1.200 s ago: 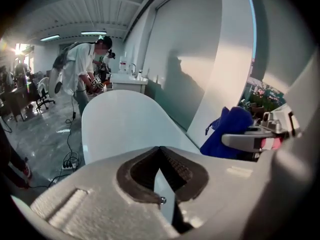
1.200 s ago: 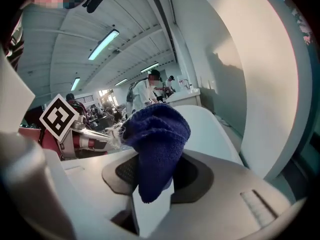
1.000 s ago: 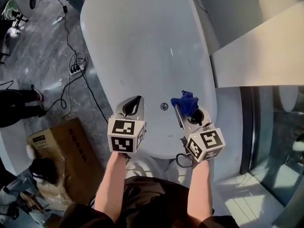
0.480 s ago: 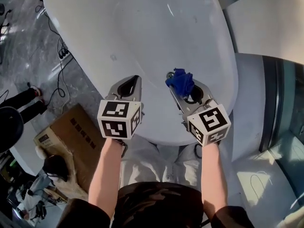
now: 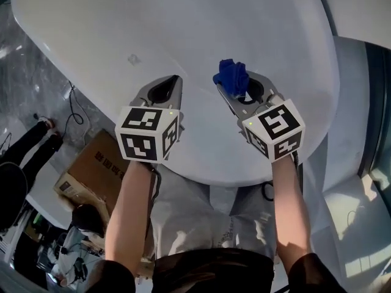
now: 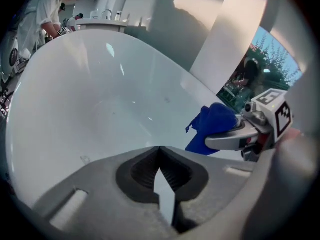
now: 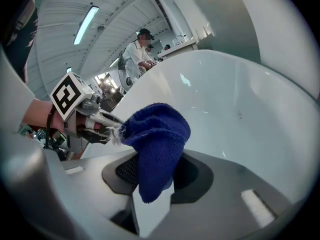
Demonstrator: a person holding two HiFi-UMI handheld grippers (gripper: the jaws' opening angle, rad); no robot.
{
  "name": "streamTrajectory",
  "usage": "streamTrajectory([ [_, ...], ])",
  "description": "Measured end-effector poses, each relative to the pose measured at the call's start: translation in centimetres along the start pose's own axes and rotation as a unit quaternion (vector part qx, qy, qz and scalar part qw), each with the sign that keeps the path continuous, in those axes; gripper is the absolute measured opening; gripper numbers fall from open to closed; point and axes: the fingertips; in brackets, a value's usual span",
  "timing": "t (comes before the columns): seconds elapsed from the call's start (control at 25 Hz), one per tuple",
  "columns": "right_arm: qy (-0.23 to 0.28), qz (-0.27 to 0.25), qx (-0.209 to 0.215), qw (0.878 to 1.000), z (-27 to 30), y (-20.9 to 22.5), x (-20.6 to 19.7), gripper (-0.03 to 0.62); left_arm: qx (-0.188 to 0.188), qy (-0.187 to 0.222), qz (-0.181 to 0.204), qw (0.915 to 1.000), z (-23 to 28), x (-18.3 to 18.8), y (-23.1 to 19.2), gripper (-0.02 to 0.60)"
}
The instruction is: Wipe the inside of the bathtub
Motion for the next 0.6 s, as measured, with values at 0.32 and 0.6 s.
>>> streamTrajectory([
  [0.32, -0.027, 0.009, 0.013, 1.0, 4.3, 1.8, -7.4, 0.144, -0.038, -0.045, 0.039, 0.9975, 5.9, -4.5, -1.8, 0.002],
  [0.6, -0.068, -0.019, 0.038, 0.997, 7.2, 4.1, -13.1, 0.144, -0.07, -0.065, 0.073, 0.9927, 10.4, -6.5, -2.0, 0.002],
])
Point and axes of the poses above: the fingertips, and each gripper's own axes: z forward along the fingers, y to its right, x out of its top, and after that the axes turned 10 degrees about y, right-handed
